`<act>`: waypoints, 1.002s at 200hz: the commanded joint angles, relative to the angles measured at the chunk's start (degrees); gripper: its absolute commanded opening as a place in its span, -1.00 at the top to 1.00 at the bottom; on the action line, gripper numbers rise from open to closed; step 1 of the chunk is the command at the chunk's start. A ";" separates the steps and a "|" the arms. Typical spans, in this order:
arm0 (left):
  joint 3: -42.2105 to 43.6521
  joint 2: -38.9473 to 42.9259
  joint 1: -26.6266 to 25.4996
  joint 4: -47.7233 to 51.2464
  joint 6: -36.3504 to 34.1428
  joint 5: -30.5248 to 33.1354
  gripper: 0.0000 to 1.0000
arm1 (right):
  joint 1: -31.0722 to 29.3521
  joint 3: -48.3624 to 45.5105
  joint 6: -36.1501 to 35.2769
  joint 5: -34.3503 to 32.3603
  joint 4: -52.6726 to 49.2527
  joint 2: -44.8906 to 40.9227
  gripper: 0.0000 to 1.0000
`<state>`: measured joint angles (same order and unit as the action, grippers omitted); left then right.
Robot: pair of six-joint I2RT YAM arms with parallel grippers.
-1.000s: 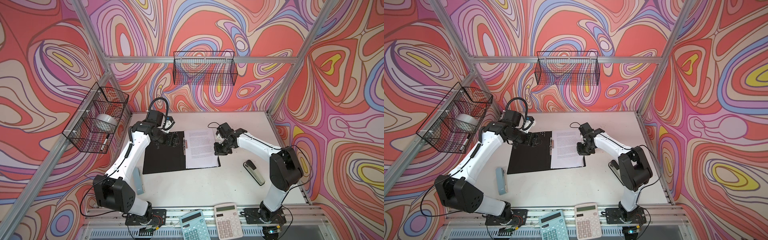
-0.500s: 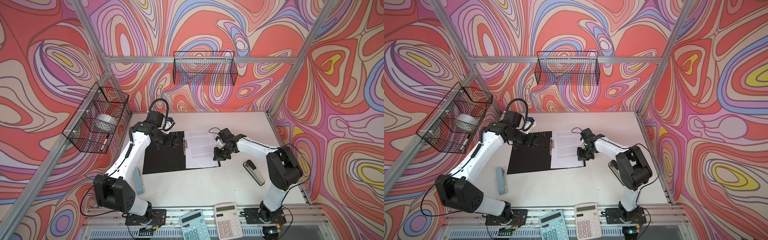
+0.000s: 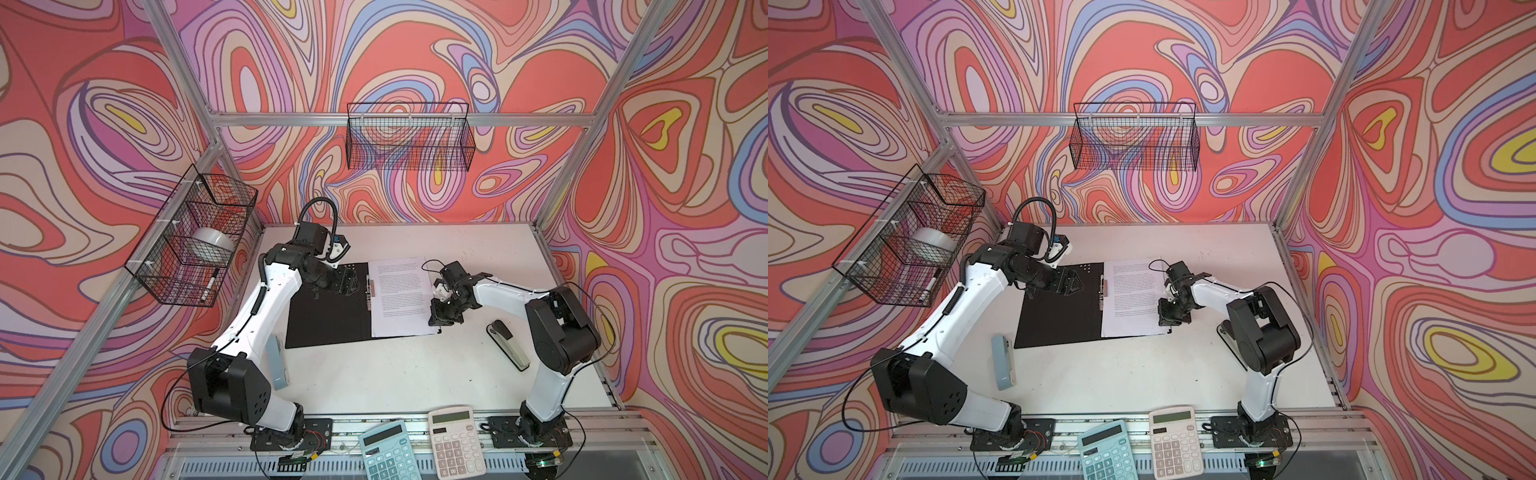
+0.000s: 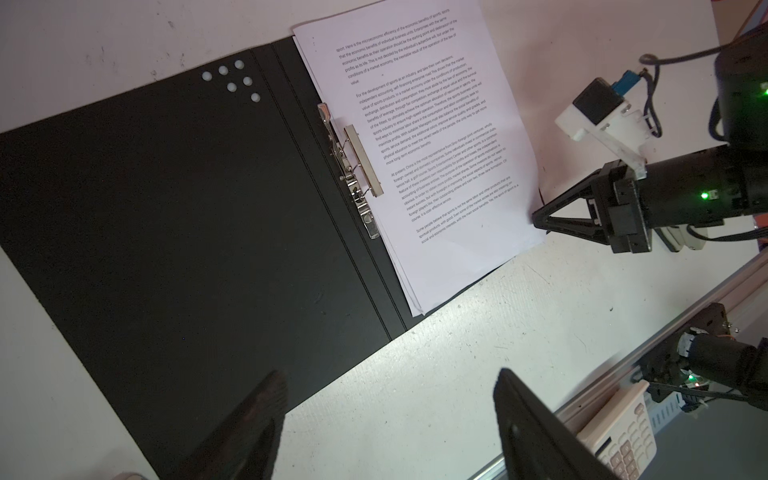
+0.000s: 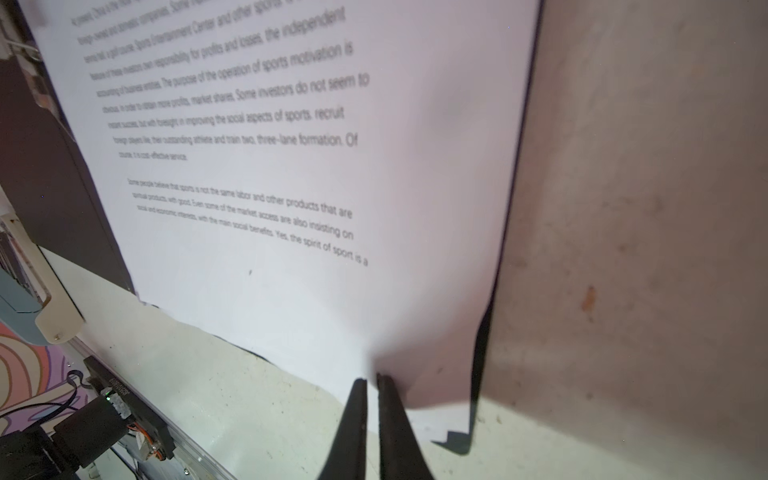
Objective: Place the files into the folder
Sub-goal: 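Open the right gripper to release the sheet on the folder, then raise the right gripper away from the folder while the left gripper shifts near the clip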
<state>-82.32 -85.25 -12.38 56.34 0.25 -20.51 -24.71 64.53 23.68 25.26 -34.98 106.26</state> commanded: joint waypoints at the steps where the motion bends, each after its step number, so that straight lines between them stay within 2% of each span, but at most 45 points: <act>1: 0.23 -0.40 0.21 0.26 0.00 0.48 -0.58 | 0.41 -1.06 -0.60 1.09 1.31 1.83 0.81; 57: -0.28 -0.52 0.22 0.44 -0.18 0.83 -0.58 | 0.80 -0.97 -1.24 1.81 0.98 2.17 0.79; 134: -6.27 -3.59 0.25 2.83 -1.13 3.36 -0.63 | 1.38 7.56 -2.07 -0.16 -4.35 -7.49 0.60; 168: -3.93 -6.14 0.43 -1.13 0.33 3.36 -0.64 | 4.43 11.89 -2.42 -2.50 -6.77 -7.35 0.60; 200: 0.81 -8.34 0.60 -6.68 0.22 3.75 -0.63 | 7.10 12.33 -2.00 -1.59 -2.47 -5.15 0.61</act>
<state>-85.23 -91.70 -12.27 53.87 0.27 -17.78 -19.11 76.66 21.96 24.40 -38.94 99.22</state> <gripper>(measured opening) 0.817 0.195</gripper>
